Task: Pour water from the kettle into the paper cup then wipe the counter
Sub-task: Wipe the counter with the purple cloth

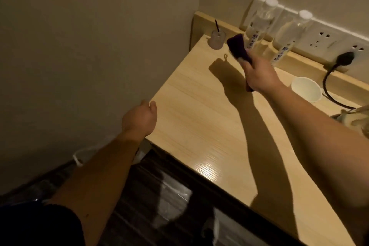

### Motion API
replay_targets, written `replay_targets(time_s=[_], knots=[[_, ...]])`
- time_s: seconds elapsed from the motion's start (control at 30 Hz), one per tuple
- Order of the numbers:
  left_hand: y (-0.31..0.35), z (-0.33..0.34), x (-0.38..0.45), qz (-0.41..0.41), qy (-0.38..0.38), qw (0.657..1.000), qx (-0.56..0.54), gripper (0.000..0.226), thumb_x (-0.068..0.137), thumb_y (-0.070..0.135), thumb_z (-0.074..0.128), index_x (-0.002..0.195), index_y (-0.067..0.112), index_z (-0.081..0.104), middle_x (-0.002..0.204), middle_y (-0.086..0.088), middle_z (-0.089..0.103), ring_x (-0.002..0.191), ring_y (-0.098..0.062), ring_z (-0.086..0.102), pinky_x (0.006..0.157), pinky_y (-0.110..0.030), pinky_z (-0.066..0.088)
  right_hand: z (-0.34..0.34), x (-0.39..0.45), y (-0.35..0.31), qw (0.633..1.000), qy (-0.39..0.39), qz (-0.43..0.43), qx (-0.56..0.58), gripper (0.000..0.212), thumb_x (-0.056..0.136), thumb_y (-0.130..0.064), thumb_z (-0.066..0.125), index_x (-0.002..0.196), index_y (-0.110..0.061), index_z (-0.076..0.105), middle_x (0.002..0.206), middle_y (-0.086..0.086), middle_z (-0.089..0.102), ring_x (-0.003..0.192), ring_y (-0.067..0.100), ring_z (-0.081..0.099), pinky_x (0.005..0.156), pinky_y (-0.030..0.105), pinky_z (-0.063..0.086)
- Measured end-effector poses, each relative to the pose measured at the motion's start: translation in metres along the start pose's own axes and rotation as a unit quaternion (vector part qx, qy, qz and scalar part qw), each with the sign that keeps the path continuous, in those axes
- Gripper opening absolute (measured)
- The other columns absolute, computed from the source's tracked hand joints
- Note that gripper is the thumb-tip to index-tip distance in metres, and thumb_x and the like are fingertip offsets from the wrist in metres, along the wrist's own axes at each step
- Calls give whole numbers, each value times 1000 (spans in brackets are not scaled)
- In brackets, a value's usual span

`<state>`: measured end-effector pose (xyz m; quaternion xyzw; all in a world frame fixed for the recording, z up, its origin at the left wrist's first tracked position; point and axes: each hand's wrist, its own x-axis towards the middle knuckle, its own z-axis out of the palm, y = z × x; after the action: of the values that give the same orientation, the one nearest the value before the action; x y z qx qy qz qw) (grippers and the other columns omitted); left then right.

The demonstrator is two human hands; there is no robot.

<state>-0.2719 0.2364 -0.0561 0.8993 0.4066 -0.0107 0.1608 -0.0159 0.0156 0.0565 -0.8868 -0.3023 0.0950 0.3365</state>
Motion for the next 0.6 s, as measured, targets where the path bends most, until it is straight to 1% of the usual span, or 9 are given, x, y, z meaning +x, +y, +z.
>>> replay_targets(time_s=[0.03,0.07,0.1,0.13,0.17,0.23,0.37,0.47,0.6], knots=[[-1,2,0,2,4,1000,0,56,100,46,16,119,7,51,108,-22,64,95,-42,60,76,-46,45,6,19,14,994,-32,-54,-93,35,97,-28,46,132,-24,49,120,6,62,110,28,54,89,38,42],[-2,3,1,3,8,1000,3,55,100,47,16,119,8,51,108,-22,65,95,-42,60,76,-46,45,15,32,28,978,-75,-98,-167,41,97,-24,48,138,-21,45,132,10,56,119,30,50,97,42,38],[-3,5,2,3,12,1000,10,55,100,47,16,119,9,51,107,-22,65,95,-42,60,75,-45,44,26,40,41,959,-119,-131,-221,45,97,-23,50,141,-17,42,140,13,50,126,32,45,103,43,33],[-3,6,2,0,14,1000,18,55,100,48,16,119,9,51,106,-21,65,94,-42,60,73,-44,43,37,43,52,945,-149,-147,-253,48,97,-23,51,143,-14,40,145,15,45,131,33,40,107,44,30],[-4,7,4,-3,13,1000,27,56,100,48,15,118,10,51,104,-21,65,92,-41,61,71,-42,42,47,43,61,939,-154,-156,-265,51,97,-24,51,144,-12,37,149,15,40,135,33,35,110,45,26],[-4,9,6,-9,10,999,44,56,99,50,14,116,11,50,101,-20,66,89,-39,61,68,-40,40,58,40,70,942,-129,-160,-264,54,97,-29,48,146,-12,34,153,11,34,140,32,28,112,48,23],[-4,9,5,5,20,999,40,56,98,50,13,112,11,52,96,-18,66,85,-37,61,67,-39,40,57,16,73,949,-121,-168,-237,54,98,-31,48,146,-15,34,153,7,34,141,29,27,112,46,22],[-5,6,4,9,21,999,22,58,98,50,13,112,10,53,99,-19,65,88,-38,60,71,-42,44,57,-37,61,956,-122,-176,-202,53,96,-27,53,144,-13,39,151,7,38,140,28,30,112,46,23],[-1,1,3,15,13,1000,16,59,99,48,14,118,8,53,106,-21,64,92,-40,60,74,-44,46,59,-138,42,962,-134,-173,-164,51,93,-23,59,141,-15,44,147,5,42,138,25,34,112,46,23]])
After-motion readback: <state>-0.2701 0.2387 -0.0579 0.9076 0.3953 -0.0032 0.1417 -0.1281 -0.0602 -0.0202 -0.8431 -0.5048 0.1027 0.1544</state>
